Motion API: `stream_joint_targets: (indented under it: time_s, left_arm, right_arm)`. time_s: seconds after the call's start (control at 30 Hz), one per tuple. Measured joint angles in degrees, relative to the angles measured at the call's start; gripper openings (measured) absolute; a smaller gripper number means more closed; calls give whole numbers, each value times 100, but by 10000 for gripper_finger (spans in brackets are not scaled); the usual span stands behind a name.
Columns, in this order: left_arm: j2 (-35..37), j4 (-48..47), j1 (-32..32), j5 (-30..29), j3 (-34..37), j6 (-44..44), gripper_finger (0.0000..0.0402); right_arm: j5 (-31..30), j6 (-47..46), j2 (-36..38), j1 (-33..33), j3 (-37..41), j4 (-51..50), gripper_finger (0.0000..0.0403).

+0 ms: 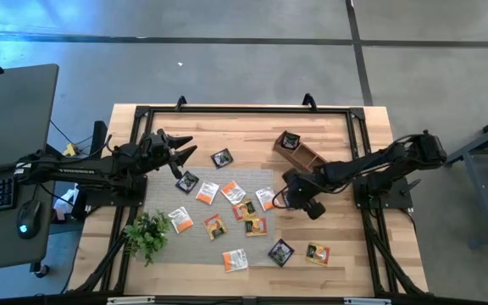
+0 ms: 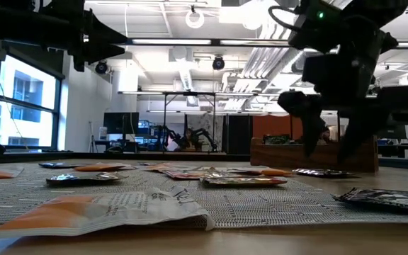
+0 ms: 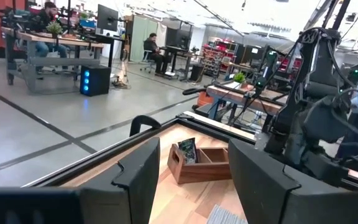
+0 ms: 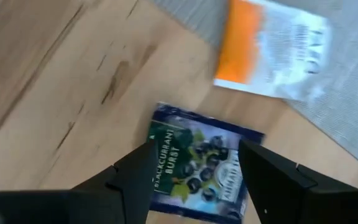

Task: Pick & Place Tea
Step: Put the black tea bag into the left section of the wooden organizer

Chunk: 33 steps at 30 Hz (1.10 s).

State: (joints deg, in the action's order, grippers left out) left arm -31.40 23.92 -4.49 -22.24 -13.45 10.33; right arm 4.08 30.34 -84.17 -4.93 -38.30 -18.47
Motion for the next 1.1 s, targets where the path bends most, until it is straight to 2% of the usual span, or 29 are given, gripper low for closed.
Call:
stream_joint_targets:
  time_s: [0.17, 0.27, 0.4, 0.63, 0.7, 0.8, 0.9, 1.0, 1.1]
  left_arm:
    - [0, 4, 0, 0, 0, 0, 188]
    - [0, 7, 0, 2, 0, 0, 188]
    - [0, 4, 0, 2, 0, 0, 188]
    - [0, 2, 0, 4, 0, 2, 188]
    - [0, 2, 0, 4, 0, 2, 188]
    - [0, 0, 0, 7, 0, 2, 188]
    - [0, 0, 0, 9, 0, 2, 188]
    - [0, 0, 0, 22, 0, 2, 188]
    - [0, 0, 0, 22, 0, 4, 188]
  right_arm:
    - [-169, 346, -475, 6, -11, 262, 220]
    - [-430, 49, -760, 88, -40, 355, 220]
    - [-368, -1261, -933, 284, -34, 666, 220]
    - [-590, -4615, -937, 547, 24, 1957, 220]
    - [-425, -4992, -919, 605, 22, 2059, 220]
    - [8, -4926, -734, 671, 22, 1933, 220]
    - [25, -4540, -445, 685, 22, 1827, 220]
    - [-230, -3526, -136, 684, 13, 1822, 220]
    - [-453, -1939, 79, 680, 7, 1732, 220]
